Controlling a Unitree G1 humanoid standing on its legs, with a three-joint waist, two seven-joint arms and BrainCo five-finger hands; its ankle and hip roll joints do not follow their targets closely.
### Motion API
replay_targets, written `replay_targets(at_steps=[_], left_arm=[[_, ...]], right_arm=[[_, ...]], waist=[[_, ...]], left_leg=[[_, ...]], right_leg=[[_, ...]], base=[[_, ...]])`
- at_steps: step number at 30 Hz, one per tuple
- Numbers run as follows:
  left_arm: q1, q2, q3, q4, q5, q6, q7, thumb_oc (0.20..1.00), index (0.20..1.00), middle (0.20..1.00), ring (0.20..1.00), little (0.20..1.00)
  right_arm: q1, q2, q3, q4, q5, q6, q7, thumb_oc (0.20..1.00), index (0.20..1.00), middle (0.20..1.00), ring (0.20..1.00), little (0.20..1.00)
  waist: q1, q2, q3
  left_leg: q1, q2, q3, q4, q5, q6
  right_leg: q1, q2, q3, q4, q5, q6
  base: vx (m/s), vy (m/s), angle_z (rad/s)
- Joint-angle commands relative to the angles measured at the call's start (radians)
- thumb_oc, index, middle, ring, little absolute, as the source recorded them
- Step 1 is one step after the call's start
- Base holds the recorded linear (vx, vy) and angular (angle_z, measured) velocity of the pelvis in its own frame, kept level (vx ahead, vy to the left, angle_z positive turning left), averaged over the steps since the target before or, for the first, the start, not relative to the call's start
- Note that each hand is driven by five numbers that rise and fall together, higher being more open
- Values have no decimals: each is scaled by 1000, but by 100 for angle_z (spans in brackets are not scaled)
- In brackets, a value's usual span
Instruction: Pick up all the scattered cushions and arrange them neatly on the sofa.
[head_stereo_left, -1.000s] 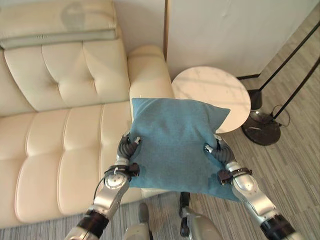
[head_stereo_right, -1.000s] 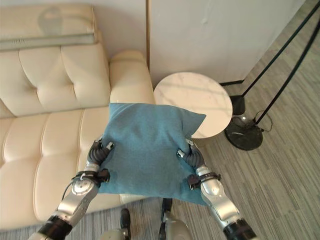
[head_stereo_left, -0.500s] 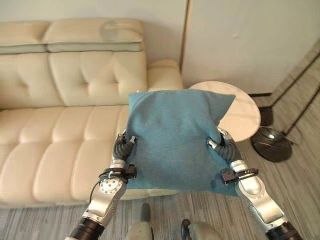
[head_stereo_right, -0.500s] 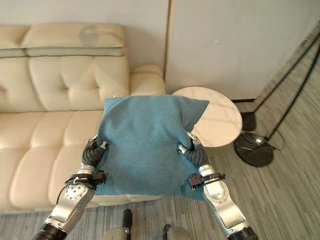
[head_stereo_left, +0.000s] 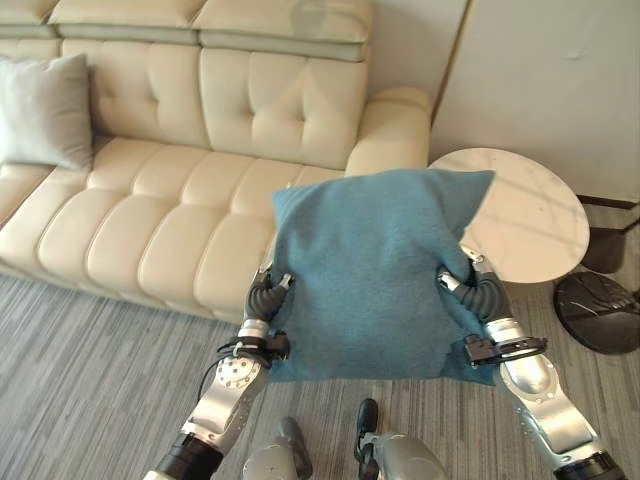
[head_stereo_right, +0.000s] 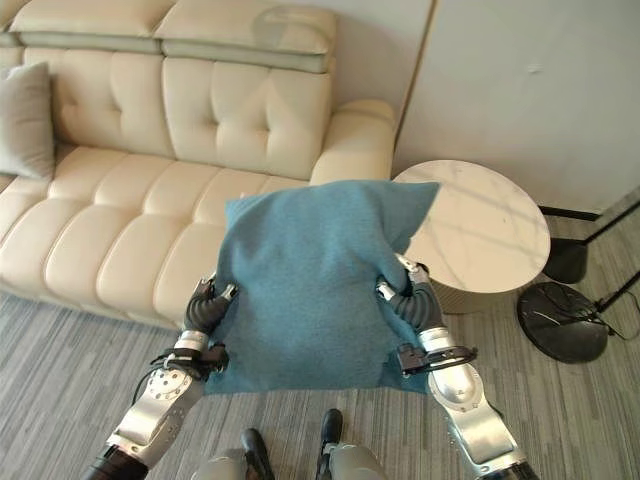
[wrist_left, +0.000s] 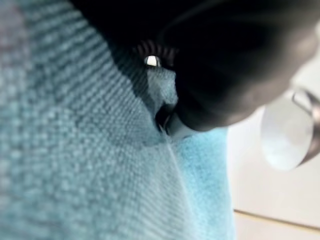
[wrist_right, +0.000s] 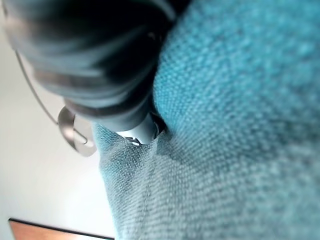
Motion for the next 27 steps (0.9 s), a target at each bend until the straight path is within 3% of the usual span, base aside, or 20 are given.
replay_targets(at_steps=[1,7,10,13,17,21,22,24,27], left_arm=[[-76,-1,-113,-128,18,-88,-112,200,200,200,200,200],[-47,41,-82,-169,23,-90,-128,200,200,200,200,200],[-41,56,-70,-177,32,-91,-131,200,200,200,200,200],[-38,61,-70,-165,37,-90,-137,200,200,200,200,200],[-29,61,-65,-163,36,-92,-142,200,200,200,200,200],[-35,43,-59,-148,36,-95,-141,200,200,200,200,200],[-35,34,-55,-143,39,-99,-140,200,200,200,200,200],[-28,22,-57,-142,36,-100,-149,200,200,200,200,200],[-17,8,-65,-135,40,-97,-156,200,200,200,200,200]], right_arm=[[-73,74,101,-137,15,-120,59,200,200,200,200,200],[-109,109,149,-125,34,-116,80,200,200,200,200,200],[-138,126,176,-115,27,-113,90,200,200,200,200,200],[-134,132,177,-110,29,-113,97,200,200,200,200,200],[-136,133,182,-110,40,-112,104,200,200,200,200,200],[-136,124,177,-105,61,-113,110,200,200,200,200,200],[-135,120,176,-101,68,-115,116,200,200,200,200,200],[-118,111,172,-100,78,-116,127,200,200,200,200,200],[-94,97,161,-102,82,-120,131,200,200,200,200,200]], waist=[[11,-47,-87],[45,-65,-78],[59,-56,-63],[48,-45,-54],[39,-33,-39],[21,-35,-25],[16,-34,-26],[-1,-32,-35],[-12,-27,-52]], left_leg=[[-30,-55,-49,19,-58,27],[-24,-105,-79,-18,-70,65],[-8,-149,-83,-63,-49,101],[30,-174,-106,-92,-52,109],[84,-191,-135,-117,-83,110],[124,-228,-172,-112,-115,115],[146,-241,-183,-112,-130,111],[180,-263,-189,-108,-148,108],[193,-272,-210,-64,-162,90]], right_leg=[[96,-25,114,14,-144,125],[79,-57,141,76,-148,150],[11,-102,152,229,-97,174],[-58,-87,186,324,-76,181],[-144,-59,187,285,-92,177],[-199,-27,178,183,-54,188],[-217,-21,141,146,-36,193],[-223,-30,80,122,-15,184],[-187,-28,88,110,-15,159]], base=[[46,107,30],[77,199,8],[25,264,5],[134,158,32],[202,89,21],[212,39,29],[351,19,44],[352,-20,42],[319,-43,36]])
